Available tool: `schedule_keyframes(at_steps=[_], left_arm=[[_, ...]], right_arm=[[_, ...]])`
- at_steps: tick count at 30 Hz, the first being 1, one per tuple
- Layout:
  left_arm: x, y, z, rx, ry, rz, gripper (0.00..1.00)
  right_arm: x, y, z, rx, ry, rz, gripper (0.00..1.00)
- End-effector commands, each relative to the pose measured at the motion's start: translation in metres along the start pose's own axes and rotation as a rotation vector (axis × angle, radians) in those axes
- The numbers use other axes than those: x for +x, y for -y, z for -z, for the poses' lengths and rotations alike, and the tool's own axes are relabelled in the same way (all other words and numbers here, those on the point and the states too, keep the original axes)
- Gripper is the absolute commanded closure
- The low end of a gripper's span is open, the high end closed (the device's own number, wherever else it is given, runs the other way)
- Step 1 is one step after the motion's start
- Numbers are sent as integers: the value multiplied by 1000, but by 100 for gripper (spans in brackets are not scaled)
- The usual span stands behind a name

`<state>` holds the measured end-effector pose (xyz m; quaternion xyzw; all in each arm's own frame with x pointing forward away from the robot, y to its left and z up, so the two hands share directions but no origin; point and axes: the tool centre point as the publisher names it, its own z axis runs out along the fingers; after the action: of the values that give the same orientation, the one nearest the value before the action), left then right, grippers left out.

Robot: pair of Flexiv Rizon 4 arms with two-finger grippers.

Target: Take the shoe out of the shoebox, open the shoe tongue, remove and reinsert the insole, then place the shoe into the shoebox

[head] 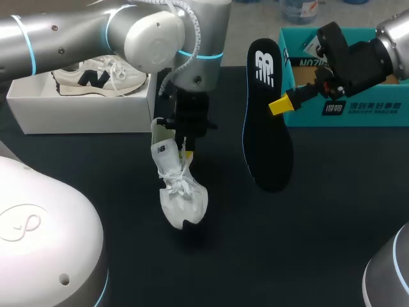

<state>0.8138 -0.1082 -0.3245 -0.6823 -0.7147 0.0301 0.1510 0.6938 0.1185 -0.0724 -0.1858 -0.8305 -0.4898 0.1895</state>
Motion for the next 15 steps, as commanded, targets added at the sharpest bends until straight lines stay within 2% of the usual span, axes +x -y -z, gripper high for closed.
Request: schedule_keyframes(at_steps=[1,5,15], left_arm=[[-13,-4,2,-16,-55,-306,100],[-19,2,0,-39,-4,-278,100],[-37,7,-4,-55,24,-254,100]], right_arm=[[-1,-1,-2,3,0,-1,100],[-1,-1,-2,3,0,-1,100],[-1,-1,-2,3,0,-1,100]])
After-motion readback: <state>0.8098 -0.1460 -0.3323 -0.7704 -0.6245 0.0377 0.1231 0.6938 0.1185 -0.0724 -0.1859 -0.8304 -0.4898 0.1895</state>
